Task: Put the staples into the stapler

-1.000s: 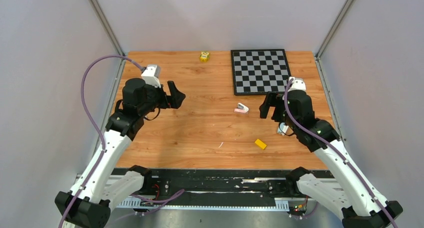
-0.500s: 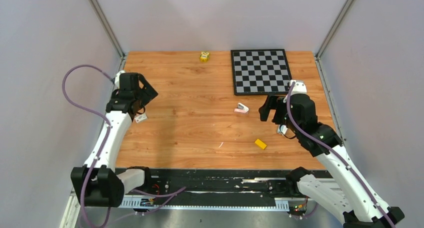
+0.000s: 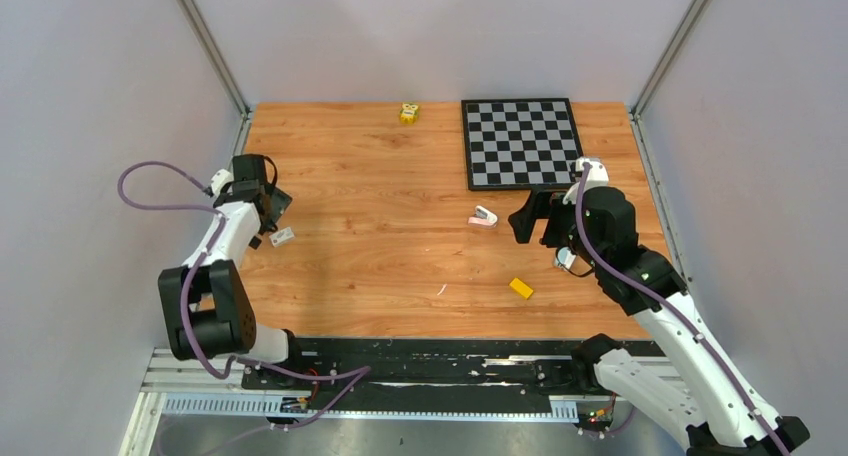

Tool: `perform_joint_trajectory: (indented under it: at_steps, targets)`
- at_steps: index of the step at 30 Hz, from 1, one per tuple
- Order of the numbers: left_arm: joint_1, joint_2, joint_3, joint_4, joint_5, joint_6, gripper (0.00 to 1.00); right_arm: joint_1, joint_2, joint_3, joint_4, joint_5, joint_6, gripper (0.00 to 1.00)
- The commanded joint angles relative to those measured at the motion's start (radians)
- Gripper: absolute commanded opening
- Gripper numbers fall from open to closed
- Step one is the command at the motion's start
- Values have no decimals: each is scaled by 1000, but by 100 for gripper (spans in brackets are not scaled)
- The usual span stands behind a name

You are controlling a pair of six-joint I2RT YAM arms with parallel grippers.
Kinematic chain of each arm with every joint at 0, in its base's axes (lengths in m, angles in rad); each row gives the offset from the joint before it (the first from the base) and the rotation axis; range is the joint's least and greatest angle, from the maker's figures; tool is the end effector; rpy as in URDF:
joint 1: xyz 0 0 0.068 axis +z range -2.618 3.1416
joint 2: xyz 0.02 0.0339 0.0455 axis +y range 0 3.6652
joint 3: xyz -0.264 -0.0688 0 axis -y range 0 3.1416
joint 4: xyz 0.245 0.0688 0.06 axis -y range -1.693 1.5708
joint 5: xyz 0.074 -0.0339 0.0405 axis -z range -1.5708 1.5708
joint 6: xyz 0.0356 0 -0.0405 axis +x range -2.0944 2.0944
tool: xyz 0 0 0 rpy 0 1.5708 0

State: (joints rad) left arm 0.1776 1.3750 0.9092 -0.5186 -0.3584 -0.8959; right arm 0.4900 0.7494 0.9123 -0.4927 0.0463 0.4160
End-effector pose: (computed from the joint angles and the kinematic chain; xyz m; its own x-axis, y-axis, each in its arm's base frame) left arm 0.2674 0.0607 0.2266 -0.2339 -0.7848 -0.5739 -0.8629 0.4396 -0.2495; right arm 0.1441 0.0750 0.3568 -0.4357 0.2251 -0.8715 -0.2792 0.8867 0.3686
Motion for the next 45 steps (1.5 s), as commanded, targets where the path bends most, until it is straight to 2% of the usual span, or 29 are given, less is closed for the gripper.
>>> perform_joint_trajectory:
  at_steps: [1, 10, 26, 30, 32, 34, 37, 39, 45]
  targets:
    - [11, 101, 72, 52, 85, 225, 93, -9, -28, 14, 20, -29, -35, 100]
    - [11, 205, 98, 35, 116, 418, 88, -9, -73, -7, 42, -28, -62, 100]
    - [8, 266, 88, 69, 203, 471, 79, -8, -88, -20, 65, -65, -74, 99]
    - [-55, 205, 106, 83, 221, 467, 79, -8, -88, -44, 79, -52, -85, 99]
    - [-118, 179, 135, 86, 244, 466, 78, -9, -71, -67, 76, 26, -75, 98]
    - [-204, 170, 185, 76, 253, 464, 77, -9, -36, -93, 71, 95, -66, 96]
    - [-308, 164, 247, 64, 296, 460, 76, -18, 61, -93, -7, 287, 36, 91]
    - [-373, 151, 272, 66, 344, 479, 76, -50, 127, -89, -49, 352, 113, 86]
    - [-439, 73, 274, 63, 457, 518, 76, -240, 298, -155, 39, 283, 129, 63]
